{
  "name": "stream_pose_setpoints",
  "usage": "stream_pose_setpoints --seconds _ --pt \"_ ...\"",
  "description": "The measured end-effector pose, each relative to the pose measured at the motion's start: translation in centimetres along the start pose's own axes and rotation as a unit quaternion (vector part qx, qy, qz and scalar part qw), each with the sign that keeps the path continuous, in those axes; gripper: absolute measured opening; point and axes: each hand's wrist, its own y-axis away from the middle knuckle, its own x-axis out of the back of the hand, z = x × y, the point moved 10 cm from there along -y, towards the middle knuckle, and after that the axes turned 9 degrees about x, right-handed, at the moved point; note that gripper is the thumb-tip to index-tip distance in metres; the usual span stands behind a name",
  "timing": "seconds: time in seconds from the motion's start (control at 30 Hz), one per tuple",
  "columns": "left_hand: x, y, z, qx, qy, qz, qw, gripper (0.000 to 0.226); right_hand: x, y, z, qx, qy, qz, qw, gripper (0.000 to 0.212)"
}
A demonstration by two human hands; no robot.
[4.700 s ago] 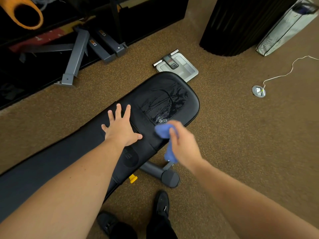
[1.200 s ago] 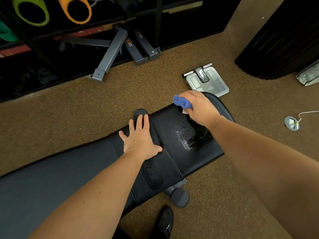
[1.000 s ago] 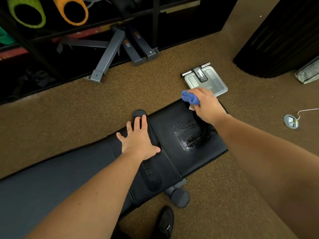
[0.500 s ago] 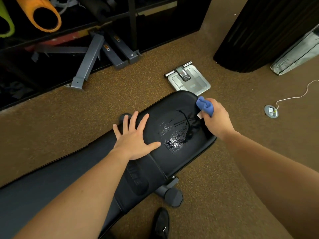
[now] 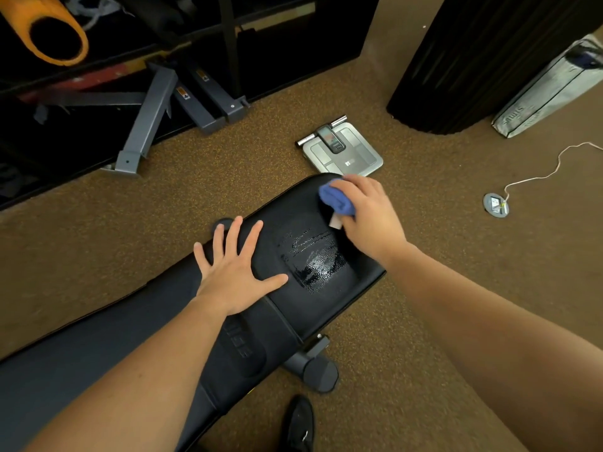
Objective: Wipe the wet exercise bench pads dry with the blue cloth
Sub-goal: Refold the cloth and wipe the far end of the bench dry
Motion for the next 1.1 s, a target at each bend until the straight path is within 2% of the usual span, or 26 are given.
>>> stream_pose_setpoints --seconds 0.1,0.2,0.4,0.6,0.7,0.87,1.1 --pt "-0.1 0.0 0.0 0.003 -0.004 0.000 1.000 0.111 -3.6 -2.6 -3.8 0.088 0.011 -0.066 0.994 0.052" --pt "0.0 0.0 0.0 0.002 -0.003 0.000 1.000 0.110 -5.2 -3.2 -3.1 0.066 -0.010 -0.101 0.993 0.052" --pt "0.0 0.1 0.0 -0.002 -0.001 0.002 1.000 0.110 -2.6 -2.8 1.4 -0.039 -0.051 -0.057 0.996 0.045" --pt "-0.2 0.0 -0.1 0.001 -0.001 -0.003 1.000 0.111 -0.6 1.4 4.2 -0.098 -0.071 -0.027 0.992 0.046" --pt "-0.2 0.0 -0.1 0.001 -0.001 -0.003 1.000 0.111 0.1 3.8 4.2 -0.089 -0.062 -0.017 0.994 0.046" --pt "-0.3 0.0 -0.1 0.003 -0.005 -0.013 1.000 0.111 -0.4 7.7 3.3 -0.097 -0.054 -0.034 0.993 0.059" --pt "0.1 0.3 -0.2 -0.005 0.008 -0.028 1.000 0.104 -0.6 10.8 0.6 -0.062 -0.040 0.001 0.997 0.051"
